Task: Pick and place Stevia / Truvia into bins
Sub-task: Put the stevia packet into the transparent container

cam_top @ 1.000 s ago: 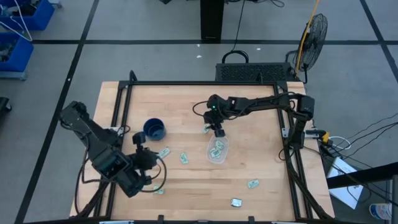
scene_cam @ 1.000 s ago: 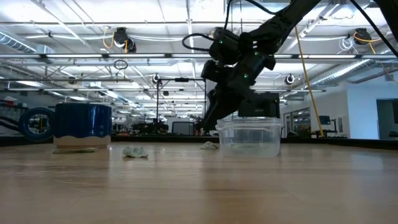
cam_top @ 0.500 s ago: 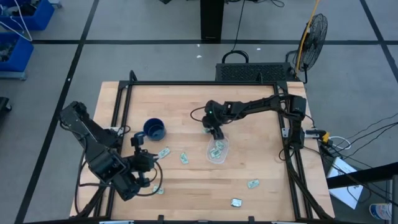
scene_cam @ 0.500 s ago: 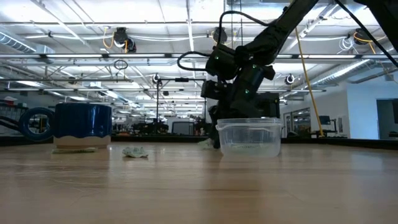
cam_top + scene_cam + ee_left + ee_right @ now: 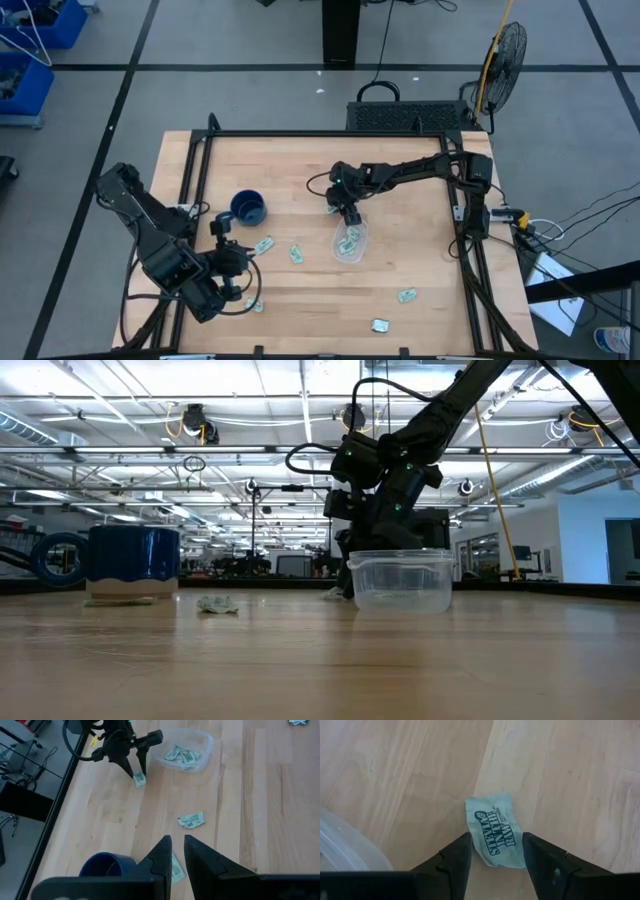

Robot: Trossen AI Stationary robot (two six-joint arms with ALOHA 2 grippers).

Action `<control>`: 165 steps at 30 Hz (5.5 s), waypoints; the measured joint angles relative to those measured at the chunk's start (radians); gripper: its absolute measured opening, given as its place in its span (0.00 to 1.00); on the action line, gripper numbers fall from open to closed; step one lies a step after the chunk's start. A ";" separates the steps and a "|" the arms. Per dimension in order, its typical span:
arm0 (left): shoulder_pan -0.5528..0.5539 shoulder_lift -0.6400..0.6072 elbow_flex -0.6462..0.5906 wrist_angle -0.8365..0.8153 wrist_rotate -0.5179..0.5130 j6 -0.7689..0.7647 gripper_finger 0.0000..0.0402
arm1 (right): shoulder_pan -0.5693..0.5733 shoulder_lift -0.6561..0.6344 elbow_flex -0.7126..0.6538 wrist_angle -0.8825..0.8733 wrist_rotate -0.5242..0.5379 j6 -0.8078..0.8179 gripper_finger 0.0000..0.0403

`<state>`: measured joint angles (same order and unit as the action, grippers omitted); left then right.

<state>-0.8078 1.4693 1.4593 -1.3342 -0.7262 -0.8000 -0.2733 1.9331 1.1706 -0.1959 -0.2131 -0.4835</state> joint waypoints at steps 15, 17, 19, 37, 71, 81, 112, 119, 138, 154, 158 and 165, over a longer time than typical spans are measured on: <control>0.000 0.000 0.000 0.000 0.000 -0.024 0.14 | 0.011 -0.042 0.000 0.001 0.088 0.043 0.18; 0.000 0.000 0.000 0.000 0.001 -0.025 0.14 | 0.025 -0.092 0.000 -0.036 0.162 0.035 0.18; 0.000 0.000 0.000 0.001 0.001 -0.024 0.14 | 0.046 -0.159 0.000 -0.092 0.183 0.029 0.19; 0.000 0.000 0.000 0.078 0.000 -0.044 0.14 | 0.530 -0.330 -0.180 -0.132 0.291 0.281 0.28; 0.026 0.000 -0.046 0.186 -0.018 0.002 0.14 | 0.386 -0.362 -0.286 0.112 0.211 0.288 0.48; 0.159 0.001 -0.261 0.191 -0.034 -0.015 0.14 | 0.427 -0.594 -0.240 0.117 0.215 0.288 0.47; 0.455 0.001 -0.378 0.620 0.411 0.329 0.14 | 0.426 -0.844 -0.478 0.131 0.215 0.539 0.46; 0.420 0.066 -0.378 0.595 0.440 0.182 0.14 | 0.375 -0.845 -0.525 0.474 0.216 0.329 0.46; 0.353 0.387 -0.375 0.422 0.437 -0.120 0.14 | 0.298 -0.845 -0.526 0.565 0.212 0.262 0.46; 0.357 0.369 -0.381 0.258 0.376 -0.169 0.14 | 0.299 -0.845 -0.526 0.483 0.211 0.344 0.46; 0.357 0.368 -0.378 0.292 0.379 -0.131 0.14 | 0.299 -0.845 -0.526 0.475 0.212 0.347 0.46; 0.358 0.368 -0.378 0.290 0.377 -0.119 0.14 | 0.299 -0.845 -0.526 0.475 0.211 0.386 0.46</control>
<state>-0.4501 1.8370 1.0809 -1.0445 -0.3496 -0.9194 0.0257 1.0882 0.6449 0.2786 -0.0017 -0.0978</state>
